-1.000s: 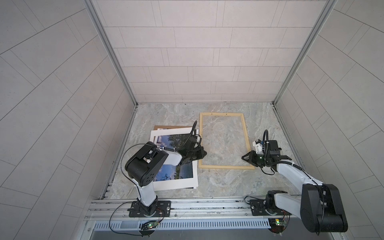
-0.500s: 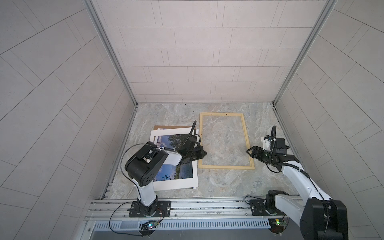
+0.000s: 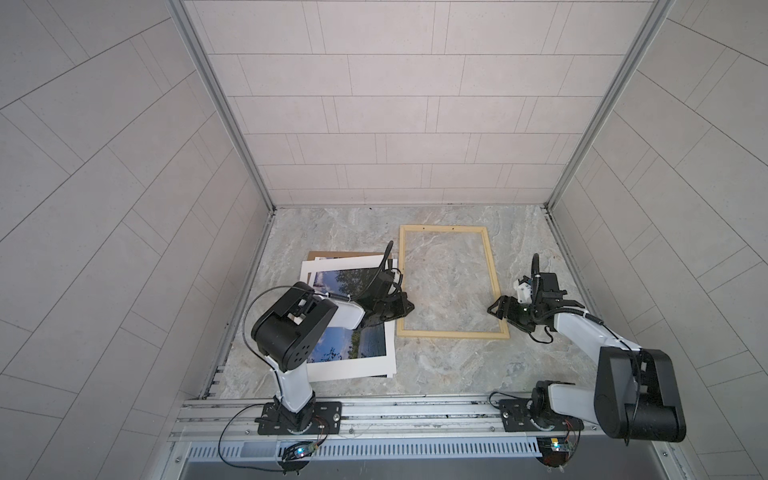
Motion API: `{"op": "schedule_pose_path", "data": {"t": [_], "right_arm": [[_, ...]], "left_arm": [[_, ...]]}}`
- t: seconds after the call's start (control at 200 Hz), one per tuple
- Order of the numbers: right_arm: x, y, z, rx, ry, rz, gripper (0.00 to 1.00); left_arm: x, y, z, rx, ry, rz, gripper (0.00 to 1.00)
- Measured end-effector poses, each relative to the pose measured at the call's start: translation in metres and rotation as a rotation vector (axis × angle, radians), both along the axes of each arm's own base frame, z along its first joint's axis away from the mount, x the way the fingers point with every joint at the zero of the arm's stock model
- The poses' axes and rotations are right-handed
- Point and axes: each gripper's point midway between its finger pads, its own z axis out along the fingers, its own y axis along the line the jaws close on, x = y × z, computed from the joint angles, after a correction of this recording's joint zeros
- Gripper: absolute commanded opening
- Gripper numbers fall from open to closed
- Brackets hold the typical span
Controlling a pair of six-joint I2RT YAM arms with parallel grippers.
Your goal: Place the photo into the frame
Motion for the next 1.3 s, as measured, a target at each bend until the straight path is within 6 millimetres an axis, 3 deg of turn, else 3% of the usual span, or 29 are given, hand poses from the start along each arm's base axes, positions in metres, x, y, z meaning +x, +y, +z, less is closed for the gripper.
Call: {"op": "schedule_pose_path", "data": {"t": [0.27,0.711,0.891,1.301], "right_arm": [[0.001,0.002,0.001,0.023,-0.008,0.001,0.73],[0.003,0.004,0.003,0.033,-0.020,0.005,0.73],[0.007,0.006,0.008,0.054,-0.043,0.011,0.73],[0.013,0.011,0.013,0.093,-0.087,0.020,0.74]], "left_arm": [[0.000,-0.001,-0.004,0.016,0.024,-0.012,0.01],[0.003,0.000,0.006,0.119,0.036,-0.082,0.41],[0.001,0.006,0.008,0.196,0.061,-0.106,0.51],[-0.016,0.037,0.029,0.401,0.139,-0.134,0.60]]}}
